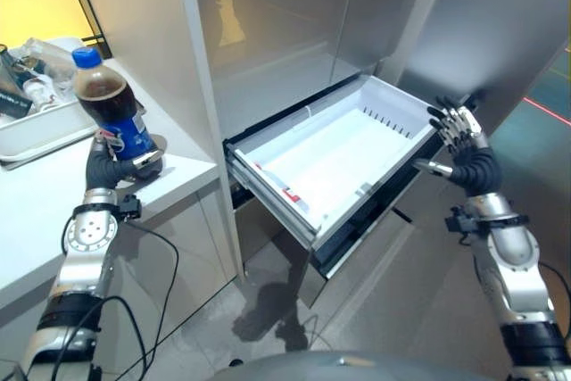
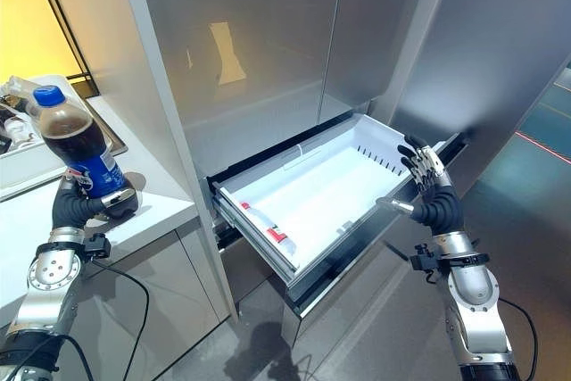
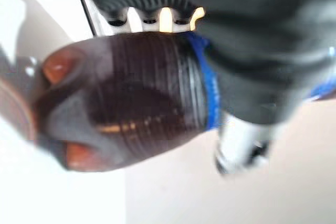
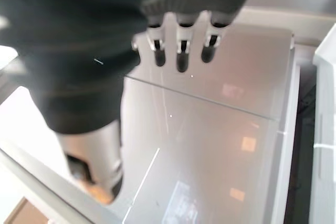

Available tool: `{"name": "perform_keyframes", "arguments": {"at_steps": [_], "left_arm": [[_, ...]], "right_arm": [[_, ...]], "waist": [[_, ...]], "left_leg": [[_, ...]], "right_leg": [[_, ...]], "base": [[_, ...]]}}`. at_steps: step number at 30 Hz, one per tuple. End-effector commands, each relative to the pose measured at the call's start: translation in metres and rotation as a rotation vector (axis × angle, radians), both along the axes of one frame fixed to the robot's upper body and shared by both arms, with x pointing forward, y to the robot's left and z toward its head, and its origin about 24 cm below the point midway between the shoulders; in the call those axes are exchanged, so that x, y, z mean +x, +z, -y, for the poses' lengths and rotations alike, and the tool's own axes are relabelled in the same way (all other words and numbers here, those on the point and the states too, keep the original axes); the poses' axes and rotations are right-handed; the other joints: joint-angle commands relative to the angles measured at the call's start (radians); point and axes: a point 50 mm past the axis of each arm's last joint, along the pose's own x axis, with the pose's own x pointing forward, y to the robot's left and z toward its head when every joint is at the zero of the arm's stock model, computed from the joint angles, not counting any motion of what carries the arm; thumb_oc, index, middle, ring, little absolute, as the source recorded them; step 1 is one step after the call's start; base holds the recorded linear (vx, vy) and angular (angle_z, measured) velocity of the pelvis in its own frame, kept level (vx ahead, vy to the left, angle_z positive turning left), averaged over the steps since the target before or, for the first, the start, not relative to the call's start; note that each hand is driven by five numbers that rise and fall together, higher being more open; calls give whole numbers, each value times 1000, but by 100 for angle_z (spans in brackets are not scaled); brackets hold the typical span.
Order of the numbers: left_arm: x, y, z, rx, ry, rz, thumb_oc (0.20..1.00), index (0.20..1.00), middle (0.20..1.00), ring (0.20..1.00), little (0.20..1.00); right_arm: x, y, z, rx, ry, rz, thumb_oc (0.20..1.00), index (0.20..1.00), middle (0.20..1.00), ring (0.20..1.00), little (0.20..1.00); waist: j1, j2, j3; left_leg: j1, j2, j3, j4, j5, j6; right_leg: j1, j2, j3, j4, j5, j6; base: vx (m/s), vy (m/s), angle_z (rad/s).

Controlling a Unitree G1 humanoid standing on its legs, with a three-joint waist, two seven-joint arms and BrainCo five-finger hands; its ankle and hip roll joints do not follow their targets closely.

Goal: Take the drinks into the refrigerator

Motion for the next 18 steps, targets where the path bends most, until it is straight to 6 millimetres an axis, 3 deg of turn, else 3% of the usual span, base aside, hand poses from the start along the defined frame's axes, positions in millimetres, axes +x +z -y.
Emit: {"name": "perform_keyframes", "arguments": {"at_steps": [1,18], "left_arm": [[26,30,6,38,-47,98,200,200,200,200,200],[33,28,20,-43,-80,130,200,200,200,200,200]], "right_arm": [[1,41,-8,-1,57,188,1000,1000,1000,1000,1000],[0,36,-8,3,61,169,1000,1000,1000,1000,1000]], "waist": [[-43,9,0],[-54,20,-2]], "left_leg": [[12,-50,-45,3,-72,85],[17,-53,-43,3,-73,87]], "right_leg": [[14,9,-10,114,-117,-1],[14,8,-3,117,-120,-4]], "base": [[0,0,0],[2,-2,-3]]}}
